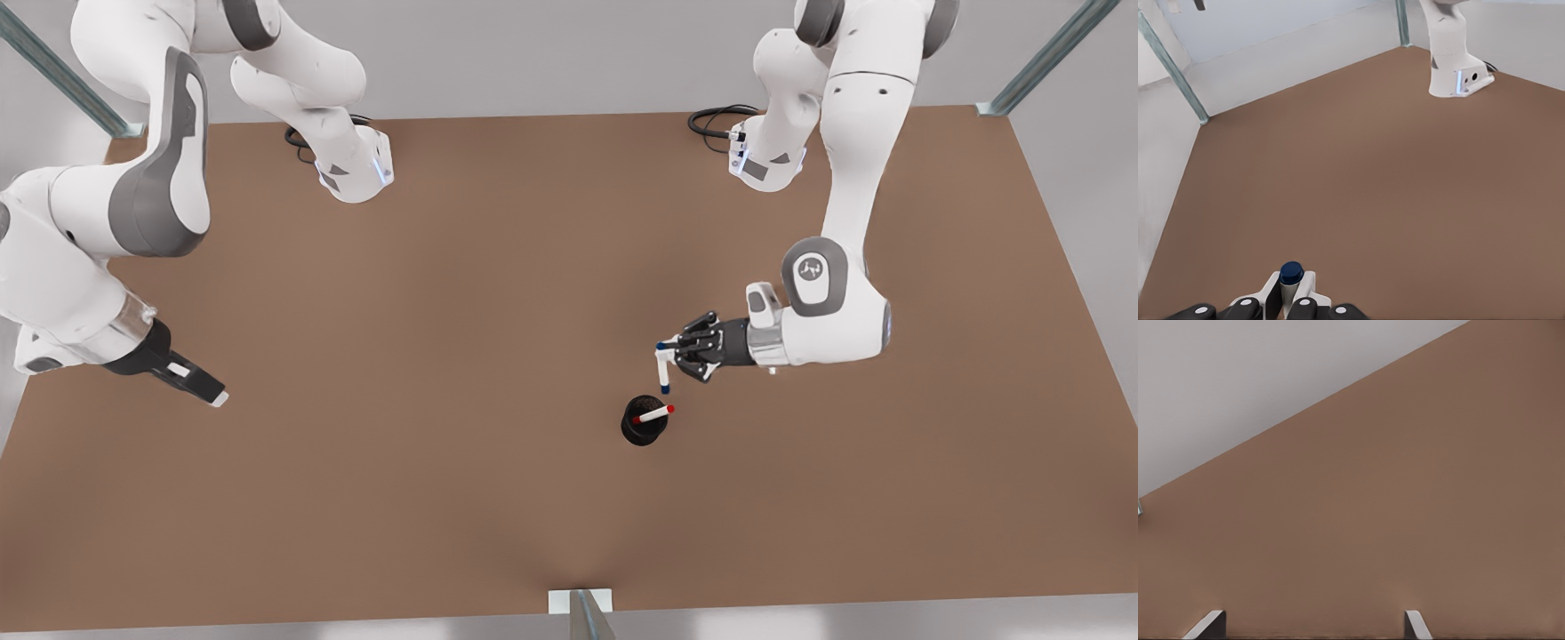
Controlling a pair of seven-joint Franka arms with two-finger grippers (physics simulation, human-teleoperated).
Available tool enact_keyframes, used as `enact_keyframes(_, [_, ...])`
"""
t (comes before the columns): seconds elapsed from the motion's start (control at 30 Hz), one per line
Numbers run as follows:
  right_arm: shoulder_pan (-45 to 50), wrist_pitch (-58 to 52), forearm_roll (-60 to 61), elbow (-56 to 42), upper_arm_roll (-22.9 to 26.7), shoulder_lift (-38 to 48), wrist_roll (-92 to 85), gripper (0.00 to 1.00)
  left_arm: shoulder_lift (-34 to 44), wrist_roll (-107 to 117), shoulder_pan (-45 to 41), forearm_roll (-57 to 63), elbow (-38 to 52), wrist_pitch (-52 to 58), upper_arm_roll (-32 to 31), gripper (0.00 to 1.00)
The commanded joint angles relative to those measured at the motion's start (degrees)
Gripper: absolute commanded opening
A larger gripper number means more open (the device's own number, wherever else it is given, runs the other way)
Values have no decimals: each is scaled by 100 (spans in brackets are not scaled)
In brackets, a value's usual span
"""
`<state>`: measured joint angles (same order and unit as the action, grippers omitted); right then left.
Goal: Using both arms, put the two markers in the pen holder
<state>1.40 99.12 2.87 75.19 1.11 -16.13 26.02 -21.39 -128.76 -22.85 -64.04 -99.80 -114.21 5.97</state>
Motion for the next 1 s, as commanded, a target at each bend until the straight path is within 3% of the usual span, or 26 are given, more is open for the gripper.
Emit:
enact_keyframes(0.0, [-9, -929, 20, -224, -5, -101, -1908, 100, -76, 2812, -53, -320, 4, -1095, 0, 21])
enact_keyframes(0.9, [-26, -868, 20, -154, 21, -277, -1873, 100, -735, 2874, -510, -1005, 198, -2026, -17, 22])
enact_keyframes(0.93, [-26, -868, 20, -154, 21, -277, -1873, 100, -744, 2874, -501, -1005, 198, -2026, -17, 24])
enact_keyframes(0.97, [-35, -868, 20, -154, 30, -277, -1882, 100, -805, 2812, -501, -1067, 198, -2026, -17, 47])
